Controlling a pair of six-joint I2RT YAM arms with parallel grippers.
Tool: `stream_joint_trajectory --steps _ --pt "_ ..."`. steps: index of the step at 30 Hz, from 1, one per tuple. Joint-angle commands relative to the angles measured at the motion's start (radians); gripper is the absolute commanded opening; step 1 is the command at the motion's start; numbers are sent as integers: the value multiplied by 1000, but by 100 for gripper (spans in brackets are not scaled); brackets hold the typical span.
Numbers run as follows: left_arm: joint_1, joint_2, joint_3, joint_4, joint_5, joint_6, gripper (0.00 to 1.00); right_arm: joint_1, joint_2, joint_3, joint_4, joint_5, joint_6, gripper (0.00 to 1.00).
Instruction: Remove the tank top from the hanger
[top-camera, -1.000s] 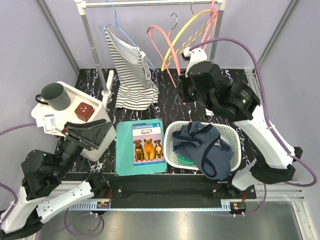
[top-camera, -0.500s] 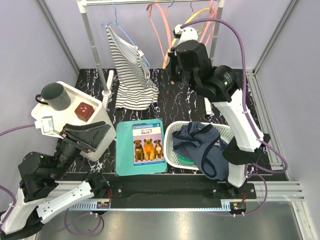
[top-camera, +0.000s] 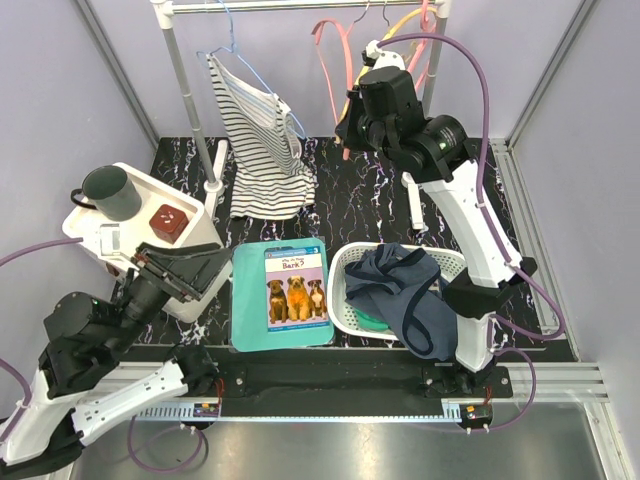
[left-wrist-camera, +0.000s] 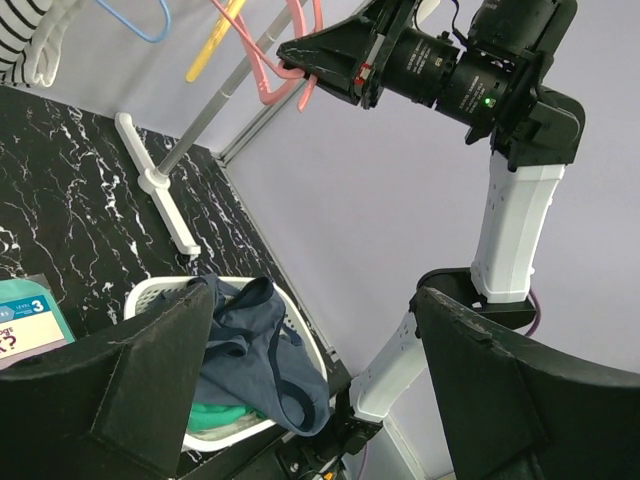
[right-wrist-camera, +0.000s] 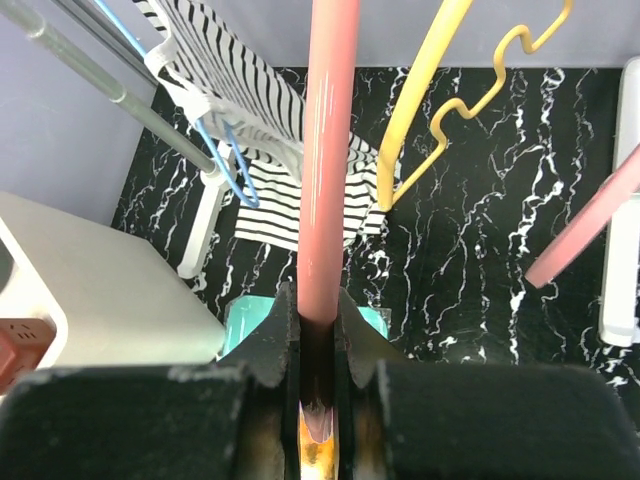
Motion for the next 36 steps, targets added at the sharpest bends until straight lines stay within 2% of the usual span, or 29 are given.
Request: stream_joint_trajectory --steps 1,13,23,30,36 --pt "-2 43 29 15 21 -1 85 -17 4 -14 85 -25 45 0" --pt "-2 180 84 -19 59 10 86 -74 39 7 104 -100 43 0" --pt "-2 201 66 -16 47 -7 86 -75 -65 -42 144 -185 0 0" --pt "-2 201 66 -12 50 -18 85 -118 -19 25 142 -367 52 0" --pt "-4 178 65 -15 47 -25 85 -176 45 104 144 -465 104 0"
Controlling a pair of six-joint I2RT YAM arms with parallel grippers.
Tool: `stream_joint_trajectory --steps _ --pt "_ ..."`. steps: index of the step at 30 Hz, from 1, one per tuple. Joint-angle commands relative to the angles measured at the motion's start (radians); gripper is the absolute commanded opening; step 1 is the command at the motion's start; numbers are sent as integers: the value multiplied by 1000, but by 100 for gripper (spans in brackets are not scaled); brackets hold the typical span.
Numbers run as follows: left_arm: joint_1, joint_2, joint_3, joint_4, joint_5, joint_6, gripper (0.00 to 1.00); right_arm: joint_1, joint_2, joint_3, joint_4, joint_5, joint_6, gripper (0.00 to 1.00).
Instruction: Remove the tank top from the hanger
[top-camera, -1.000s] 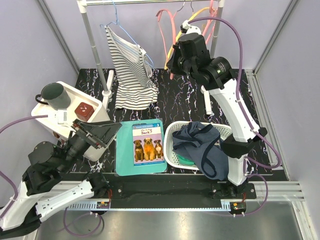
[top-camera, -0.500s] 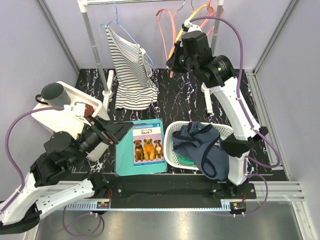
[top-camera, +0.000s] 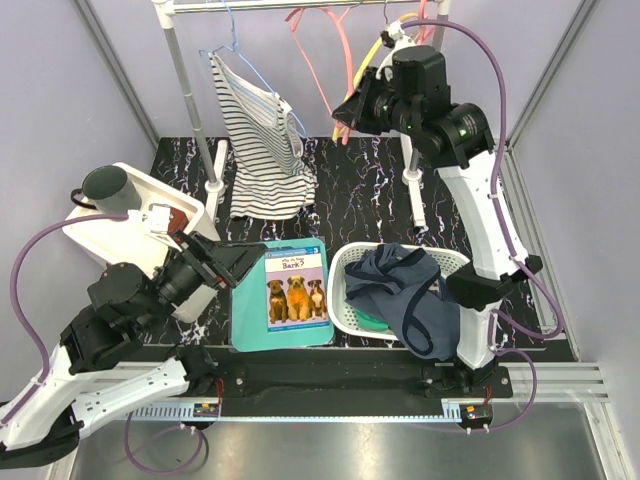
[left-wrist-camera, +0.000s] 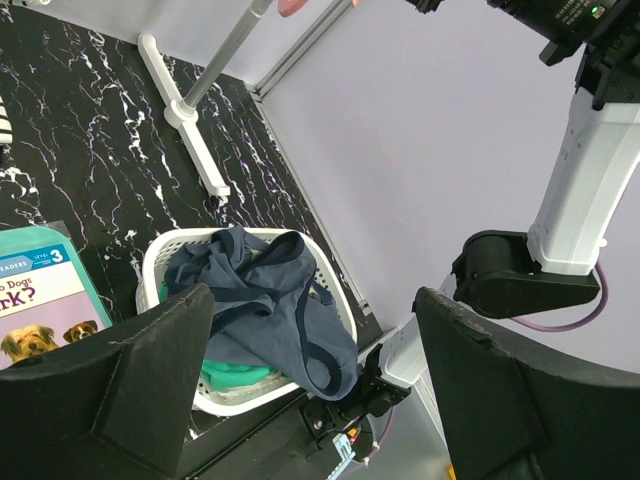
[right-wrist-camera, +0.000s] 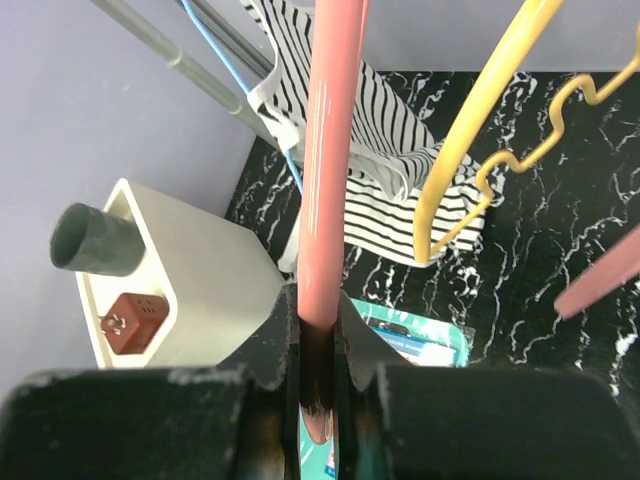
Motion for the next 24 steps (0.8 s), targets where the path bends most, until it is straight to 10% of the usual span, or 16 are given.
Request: stream_joint_trajectory --steps 1,12,24 --pt "-2 -19 17 32 6 -9 85 -41 33 69 70 -114 44 0" --pt "-2 32 57 37 -20 0 83 -58 -13 -75 79 -106 53 0" --pt "97 476 535 -66 82 212 82 -58 -197 -328 103 -46 -22 55"
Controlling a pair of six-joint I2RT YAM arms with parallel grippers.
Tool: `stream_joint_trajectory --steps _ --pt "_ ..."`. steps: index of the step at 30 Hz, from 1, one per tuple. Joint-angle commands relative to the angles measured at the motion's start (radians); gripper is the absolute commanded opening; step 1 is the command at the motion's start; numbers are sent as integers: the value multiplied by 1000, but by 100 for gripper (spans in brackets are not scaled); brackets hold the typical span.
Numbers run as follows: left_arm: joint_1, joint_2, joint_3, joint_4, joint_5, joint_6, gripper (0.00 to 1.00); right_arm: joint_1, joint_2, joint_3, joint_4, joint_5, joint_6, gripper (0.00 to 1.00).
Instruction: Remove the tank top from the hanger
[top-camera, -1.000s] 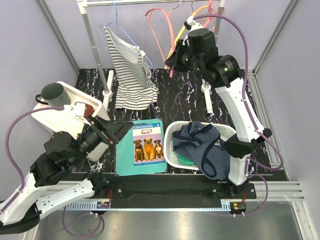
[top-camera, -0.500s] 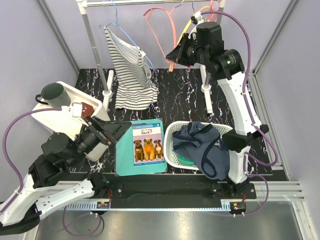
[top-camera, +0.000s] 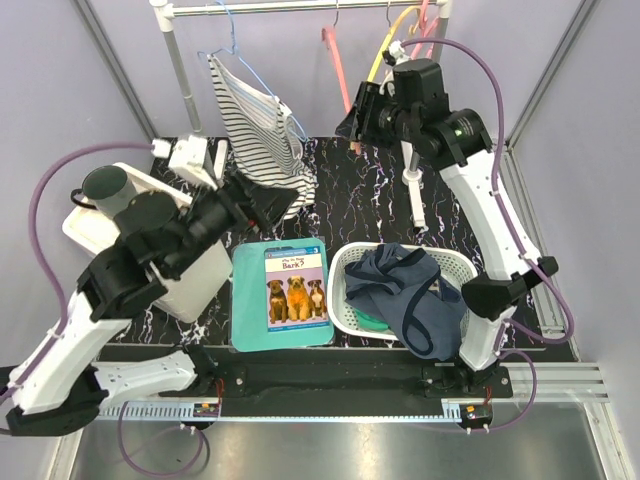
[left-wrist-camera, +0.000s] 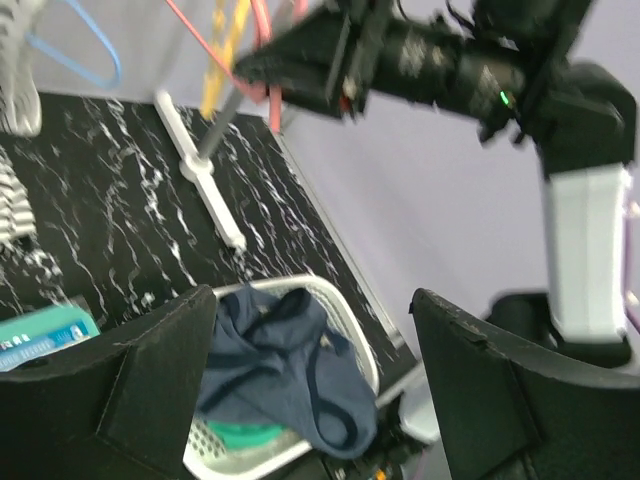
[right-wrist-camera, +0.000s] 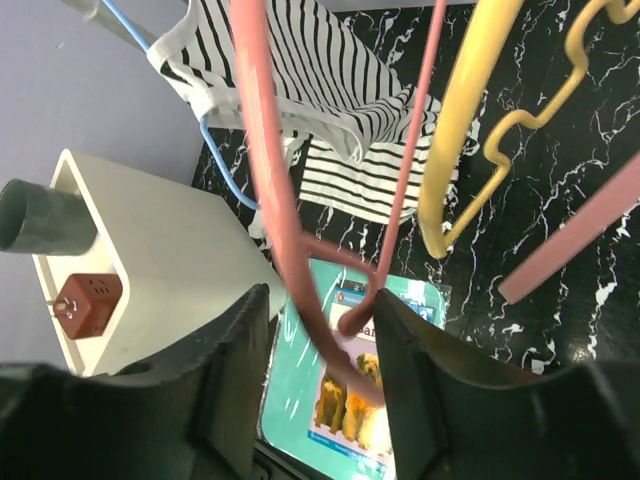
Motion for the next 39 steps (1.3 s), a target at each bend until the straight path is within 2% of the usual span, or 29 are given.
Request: stream_joint_trajectory --steps 1,4,5,6,8,9,13,17,20,25,30,33,36,37,39 --pt "94 133 152 -19 92 84 82 0 -147 -78 32 23 -45 58" --pt "220 220 241 -32 173 80 82 5 -245 -199 67 4 -59 71" --pt "287 242 263 -30 222 74 82 6 -279 -239 83 -8 -62 81" --pt "322 263 305 -30 247 71 82 11 -316 -333 121 -12 -63 81" --pt "419 332 344 -30 314 54 80 13 -436 -442 161 -20 -67 90" --pt "450 377 378 -27 330 48 80 11 -523 -551 200 -17 -67 94" --pt "582 481 425 31 368 -4 76 13 -705 -795 264 1 -67 97" --pt "622 565 429 186 347 -40 67 13 -845 -1068 345 -51 -64 98" --pt "623 630 439 282 292 -23 67 13 -945 -1234 423 -107 -45 98" --pt "626 740 494 347 189 5 66 13 -1056 -1382 469 -193 -16 98" --pt "627 860 586 349 161 26 61 13 -1164 -1474 475 -204 -22 98" --pt "642 906 614 347 147 26 51 13 -1201 -1494 475 -189 -42 100" --pt "656 931 623 356 155 22 33 13 -1212 -1500 472 -180 -73 100" --pt "660 932 626 355 170 22 21 13 -1211 -1500 469 -177 -77 100" --pt "666 925 628 355 181 22 9 13 -1206 -1500 465 -172 -90 100"
